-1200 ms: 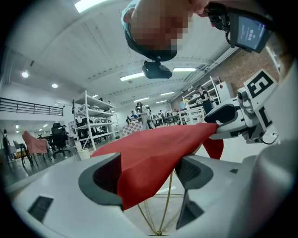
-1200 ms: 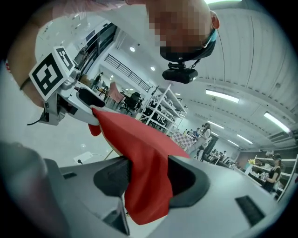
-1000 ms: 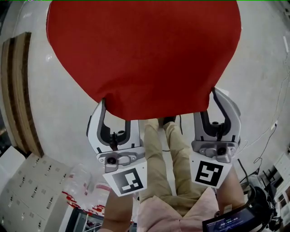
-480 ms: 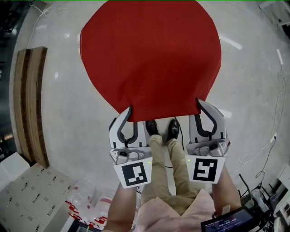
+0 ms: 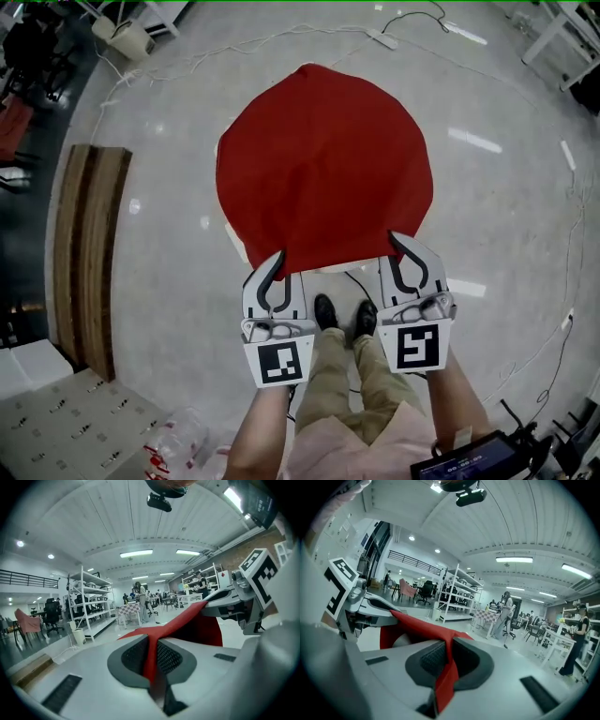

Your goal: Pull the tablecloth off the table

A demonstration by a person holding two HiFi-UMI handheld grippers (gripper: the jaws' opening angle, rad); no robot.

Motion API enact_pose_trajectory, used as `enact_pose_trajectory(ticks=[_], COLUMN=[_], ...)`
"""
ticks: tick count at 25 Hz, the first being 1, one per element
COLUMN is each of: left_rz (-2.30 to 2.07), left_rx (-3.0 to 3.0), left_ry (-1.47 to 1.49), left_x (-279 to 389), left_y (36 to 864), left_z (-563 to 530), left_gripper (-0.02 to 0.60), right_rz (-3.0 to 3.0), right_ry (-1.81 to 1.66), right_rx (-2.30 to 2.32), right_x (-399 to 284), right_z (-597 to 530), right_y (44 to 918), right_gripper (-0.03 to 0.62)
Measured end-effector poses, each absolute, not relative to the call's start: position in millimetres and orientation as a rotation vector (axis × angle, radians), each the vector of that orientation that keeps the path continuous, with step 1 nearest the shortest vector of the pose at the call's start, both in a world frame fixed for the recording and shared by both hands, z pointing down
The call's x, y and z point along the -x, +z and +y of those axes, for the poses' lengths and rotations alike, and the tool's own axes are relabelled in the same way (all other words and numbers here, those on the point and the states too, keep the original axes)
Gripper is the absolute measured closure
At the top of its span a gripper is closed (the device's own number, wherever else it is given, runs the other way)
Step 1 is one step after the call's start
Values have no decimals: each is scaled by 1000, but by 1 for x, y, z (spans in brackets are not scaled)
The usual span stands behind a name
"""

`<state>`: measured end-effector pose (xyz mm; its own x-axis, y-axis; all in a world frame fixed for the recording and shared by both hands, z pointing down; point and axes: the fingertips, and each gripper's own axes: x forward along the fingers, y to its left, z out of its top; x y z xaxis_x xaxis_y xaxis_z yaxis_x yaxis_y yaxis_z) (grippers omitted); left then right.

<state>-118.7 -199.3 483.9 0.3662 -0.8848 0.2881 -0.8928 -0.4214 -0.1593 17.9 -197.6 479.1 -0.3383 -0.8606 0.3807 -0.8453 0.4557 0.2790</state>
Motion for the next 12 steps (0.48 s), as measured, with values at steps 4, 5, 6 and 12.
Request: enact_pose_trajectory(ticks=[4,5,6,12], left_rz=[-1691,-1688,-1683,-1644], left_rx=[-2557,-2551,-2546,-2538], left_ry=[431,417,413,476], left_x=[122,121,121,120], left_y=[449,442,436,404], left_z=[-218,-221,-222,-230], left_gripper=[539,538,538,539], right_rz=[-2271,-2272,-2273,-2286], right_ry=[-29,-20,2,173], right_rx=[-1484,-1498,-1516,-1636], right_x=[-16,-17,-18,-21], right_z=[-215,-217,-218,-226], right_y=[447,441,436,404], right_gripper=[565,563,563,563])
